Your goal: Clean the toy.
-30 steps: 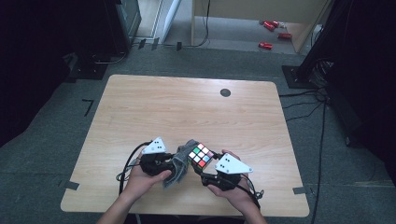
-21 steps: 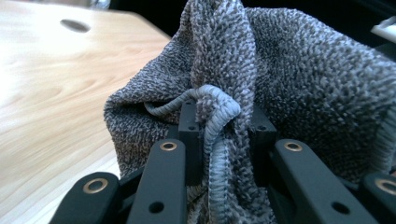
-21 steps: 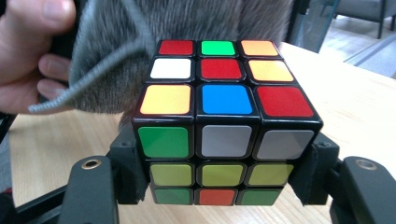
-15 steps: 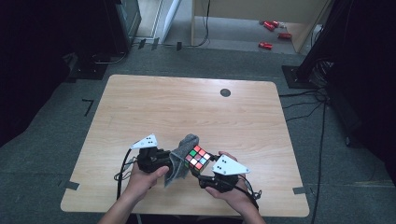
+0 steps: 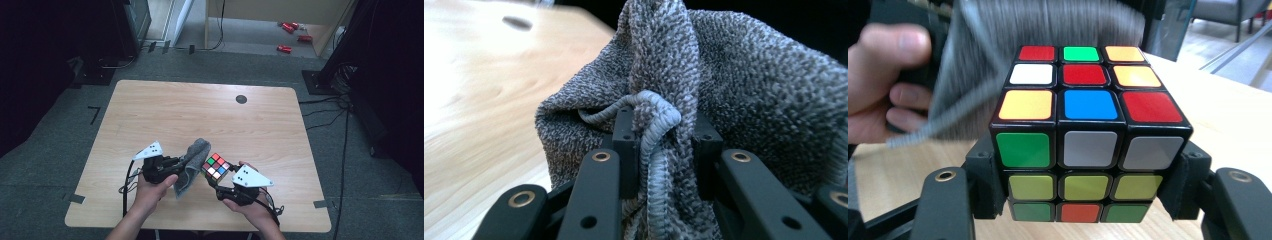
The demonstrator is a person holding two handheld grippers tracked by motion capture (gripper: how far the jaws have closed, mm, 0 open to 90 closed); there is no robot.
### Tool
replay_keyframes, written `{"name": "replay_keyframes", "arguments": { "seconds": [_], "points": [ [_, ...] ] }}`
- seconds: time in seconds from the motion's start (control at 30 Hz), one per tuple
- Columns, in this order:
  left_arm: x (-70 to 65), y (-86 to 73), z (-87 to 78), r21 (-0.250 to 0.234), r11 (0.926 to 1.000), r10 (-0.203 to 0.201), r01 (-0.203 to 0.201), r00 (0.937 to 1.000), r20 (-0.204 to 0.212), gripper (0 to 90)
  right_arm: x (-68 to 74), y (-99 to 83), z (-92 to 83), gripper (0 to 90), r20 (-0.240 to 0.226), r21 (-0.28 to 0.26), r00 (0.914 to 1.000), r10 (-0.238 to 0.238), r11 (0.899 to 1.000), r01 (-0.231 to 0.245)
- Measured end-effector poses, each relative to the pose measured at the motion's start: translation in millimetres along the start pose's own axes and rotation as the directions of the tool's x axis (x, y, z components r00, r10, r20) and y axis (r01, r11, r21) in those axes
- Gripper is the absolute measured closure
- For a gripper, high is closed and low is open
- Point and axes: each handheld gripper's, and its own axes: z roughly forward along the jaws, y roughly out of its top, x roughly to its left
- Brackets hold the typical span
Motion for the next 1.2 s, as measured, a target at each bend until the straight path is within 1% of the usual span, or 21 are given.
{"name": "replay_keyframes", "arguments": {
  "seconds": [0.07, 0.13, 0.2, 0.27, 0.33, 0.37, 0.4, 0.43, 0.5, 0.53, 0.6, 0.67, 0.73, 0.77, 0.83, 0.93, 1.03, 1.07, 1.13, 1.17, 1.2],
  "points": [
    [-1.1, -1.9, 4.0, 0.008, 0.9999, -0.012, 0.011, 0.9979, 0.064, 72.7, 2.4, -0.3, 1.7, 34.7, -0.029, 0.002, 0.9996, -0.006, 1.0, 0.006],
    [-1.7, -5.4, 10.0, 0.024, 0.9996, -0.017, 0.015, 0.9948, 0.1, 73.9, 4.1, 1.3, -0.1, 34.7, -0.056, -0.012, 0.9984, -0.009, 1.0, 0.008],
    [-1.3, -5.8, 11.6, 0.043, 0.999, -0.015, 0.011, 0.9943, 0.106, 74.3, 3.3, 1.8, -1.6, 34.7, -0.055, -0.013, 0.9985, -0.009, 1.0, 0.009],
    [-4.7, -7.6, 15.5, 0.111, 0.9921, 0.053, -0.06, 0.9969, 0.057, 74.5, 0.5, 2.9, -5.2, 34.6, -0.054, -0.022, 0.9985, -0.002, 1.0, 0.001],
    [-8.2, -10.0, 21.6, 0.198, 0.9726, 0.128, -0.122, 0.9916, -0.016, 74.4, -3.1, 4.9, -8.0, 34.7, -0.041, -0.039, 0.999, 0.016, 0.999, -0.017],
    [-9.4, -10.9, 23.1, 0.213, 0.9672, 0.153, -0.138, 0.9869, -0.052, 74.3, -5.2, 6.1, -9.2, 34.6, -0.035, -0.05, 0.999, 0.028, 0.998, -0.03],
    [-9.0, -10.6, 22.8, 0.204, 0.9705, 0.143, -0.129, 0.9881, -0.057, 74.1, -7.0, 7.0, -10.1, 34.7, -0.029, -0.06, 0.9988, 0.041, 0.997, -0.042],
    [-7.5, -9.2, 20.7, 0.177, 0.9791, 0.111, -0.101, 0.9925, -0.049, 73.9, -8.4, 7.4, -10.7, 34.7, -0.025, -0.064, 0.9986, 0.048, 0.997, -0.049],
    [-3.2, -5.1, 12.0, 0.074, 0.9964, 0.042, -0.042, 0.9991, -0.003, 72.8, -9.1, 5.8, -10.2, 34.7, -0.029, -0.053, 0.9985, 0.047, 0.997, -0.048],
    [-1.1, -3.5, 6.6, 0.004, 1.0, 0.008, -0.009, 0.9991, 0.042, 72.0, -8.5, 4.2, -9.0, 34.7, -0.037, -0.045, 0.9984, 0.042, 0.998, -0.044],
    [2.8, -1.5, -0.9, -0.09, 0.9944, -0.045, 0.056, 0.9922, 0.116, 71.1, -5.5, 0.8, -6.3, 34.6, -0.062, -0.031, 0.9977, 0.026, 0.999, -0.028],
    [3.6, -2.3, -0.9, -0.101, 0.9921, -0.058, 0.075, 0.9838, 0.17, 71.1, -1.0, 0.0, -4.0, 34.7, -0.08, -0.034, 0.9967, 0.012, 0.999, -0.015],
    [0.7, -5.5, 4.6, -0.066, 0.9968, -0.033, 0.045, 0.9848, 0.171, 71.4, 1.5, 1.6, -2.2, 34.7, -0.083, -0.04, 0.9965, 0.011, 0.999, -0.014],
    [0.6, -7.2, 6.9, -0.058, 0.9972, -0.037, 0.047, 0.9852, 0.168, 71.9, 2.2, 2.2, -1.7, 34.7, -0.087, -0.042, 0.9961, 0.011, 0.999, -0.014],
    [3.6, -8.6, 9.5, -0.037, 0.9971, -0.059, 0.067, 0.9805, 0.188, 72.5, 2.2, 1.9, -2.5, 34.7, -0.081, -0.039, 0.9967, 0.002, 0.999, -0.006],
    [1.5, -11.3, 15.6, 0.035, 0.9993, -0.017, 0.012, 0.991, 0.133, 72.9, -0.8, 2.8, -7.1, 34.7, -0.078, -0.068, 0.997, 0.0, 0.998, -0.006],
    [-1.6, -12.8, 21.6, 0.097, 0.995, 0.019, -0.027, 0.9971, 0.073, 72.6, -5.1, 6.1, -11.8, 34.7, -0.071, -0.089, 0.9974, 0.014, 0.996, -0.02],
    [-3.0, -12.6, 23.0, 0.128, 0.9903, 0.051, -0.055, 0.9981, 0.036, 72.4, -6.8, 6.9, -12.8, 34.7, -0.07, -0.096, 0.9973, 0.02, 0.995, -0.027],
    [-4.8, -12.8, 24.5, 0.175, 0.9786, 0.117, -0.108, 0.9922, -0.043, 71.9, -10.1, 7.4, -14.3, 34.7, -0.067, -0.105, 0.9973, 0.032, 0.994, -0.039],
    [-3.8, -12.6, 23.9, 0.18, 0.9779, 0.119, -0.106, 0.9908, -0.063, 71.6, -11.2, 7.1, -14.4, 34.7, -0.067, -0.105, 0.9971, 0.038, 0.993, -0.045],
    [-1.8, -11.9, 22.0, 0.165, 0.9827, 0.097, -0.084, 0.9929, -0.069, 71.1, -12.0, 6.5, -14.0, 34.7, -0.066, -0.102, 0.9971, 0.038, 0.994, -0.045]
  ]
}}
